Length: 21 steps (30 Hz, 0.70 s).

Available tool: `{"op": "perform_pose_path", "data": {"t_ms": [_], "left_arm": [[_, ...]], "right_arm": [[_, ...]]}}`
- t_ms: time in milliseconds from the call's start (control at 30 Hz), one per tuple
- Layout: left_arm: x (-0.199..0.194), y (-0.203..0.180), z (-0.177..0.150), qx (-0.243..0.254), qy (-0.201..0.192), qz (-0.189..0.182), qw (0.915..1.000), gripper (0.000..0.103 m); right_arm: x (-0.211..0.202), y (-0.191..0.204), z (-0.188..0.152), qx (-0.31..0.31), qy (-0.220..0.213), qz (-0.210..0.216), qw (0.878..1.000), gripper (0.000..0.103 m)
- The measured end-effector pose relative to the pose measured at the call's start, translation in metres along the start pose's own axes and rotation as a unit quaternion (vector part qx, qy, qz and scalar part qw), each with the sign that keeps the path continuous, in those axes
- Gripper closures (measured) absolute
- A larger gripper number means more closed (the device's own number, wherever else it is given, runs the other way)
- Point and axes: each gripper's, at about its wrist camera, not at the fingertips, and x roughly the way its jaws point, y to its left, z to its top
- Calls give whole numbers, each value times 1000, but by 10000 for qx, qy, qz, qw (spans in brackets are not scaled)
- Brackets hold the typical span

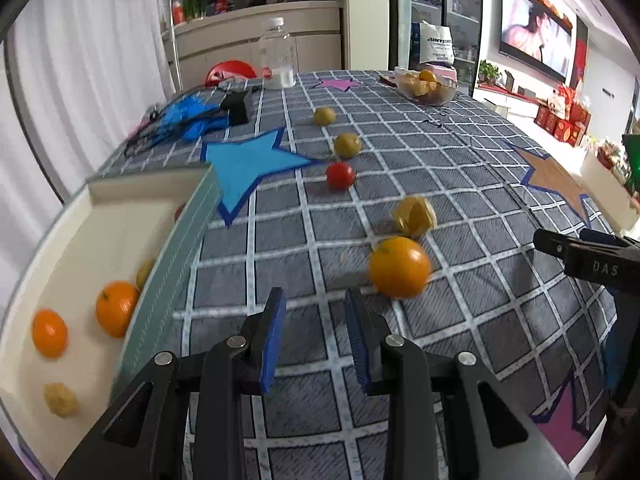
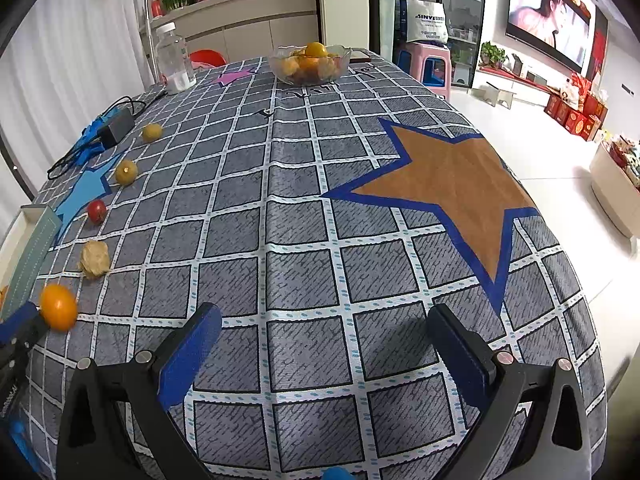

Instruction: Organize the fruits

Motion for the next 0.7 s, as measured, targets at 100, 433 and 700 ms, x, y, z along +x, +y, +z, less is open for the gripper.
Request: {"op": "perform_pose_path", "data": {"t_ms": [100,433,700], "left_arm": [[4,3,-2,-173,105,-159,9997,69],[-29,-31,-12,211,-384,-575,9974,23],[-19,-73,-24,430,22,-962,9944,23]], "right_arm": [[1,1,0,-44,22,-57,10000,0],[1,2,0,-64,35,-100,9999,0],[2,2,0,-55,31,-91,9999,0]]}}
